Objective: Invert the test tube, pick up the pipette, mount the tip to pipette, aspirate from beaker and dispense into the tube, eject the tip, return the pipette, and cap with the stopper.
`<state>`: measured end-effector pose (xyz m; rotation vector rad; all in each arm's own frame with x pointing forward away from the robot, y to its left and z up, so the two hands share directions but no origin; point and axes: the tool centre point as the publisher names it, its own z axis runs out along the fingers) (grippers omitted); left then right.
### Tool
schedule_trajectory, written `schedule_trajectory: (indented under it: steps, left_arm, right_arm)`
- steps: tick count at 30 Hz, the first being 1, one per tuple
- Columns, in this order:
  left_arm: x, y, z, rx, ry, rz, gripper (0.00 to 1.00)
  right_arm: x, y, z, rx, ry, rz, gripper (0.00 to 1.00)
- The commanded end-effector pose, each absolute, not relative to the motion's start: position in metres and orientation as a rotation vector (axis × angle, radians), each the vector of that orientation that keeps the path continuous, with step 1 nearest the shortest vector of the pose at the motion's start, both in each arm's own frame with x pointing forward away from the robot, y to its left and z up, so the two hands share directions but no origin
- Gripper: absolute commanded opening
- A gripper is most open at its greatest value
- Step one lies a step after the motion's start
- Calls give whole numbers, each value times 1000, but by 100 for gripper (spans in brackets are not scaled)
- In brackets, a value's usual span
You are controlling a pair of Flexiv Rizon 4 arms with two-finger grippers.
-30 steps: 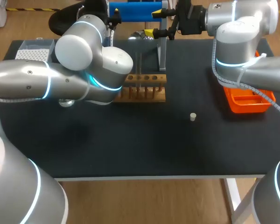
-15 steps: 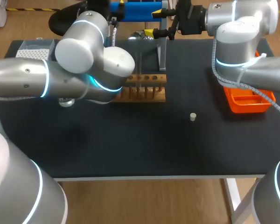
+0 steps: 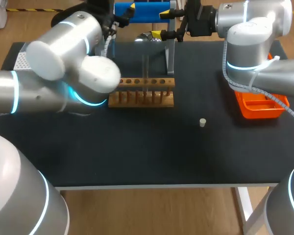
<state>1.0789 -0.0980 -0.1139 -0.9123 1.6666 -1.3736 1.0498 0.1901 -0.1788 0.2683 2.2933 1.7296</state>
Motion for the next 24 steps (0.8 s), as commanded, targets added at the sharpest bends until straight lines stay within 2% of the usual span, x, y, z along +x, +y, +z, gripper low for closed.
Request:
schedule_trajectory:
  steps: [1, 12, 24]
  left_arm:
    - [1033, -71, -106, -702, 1899, -1569, 100]
    - [991, -76, -124, -336, 2185, -1752, 100]
    - [977, -99, -155, -185, 2346, -1818, 100]
  right_arm:
    - [1049, 189, -178, 269, 2296, 1728, 100]
    - [1049, 189, -178, 269, 2296, 1728, 100]
    - [1049, 189, -178, 269, 2296, 1728, 100]
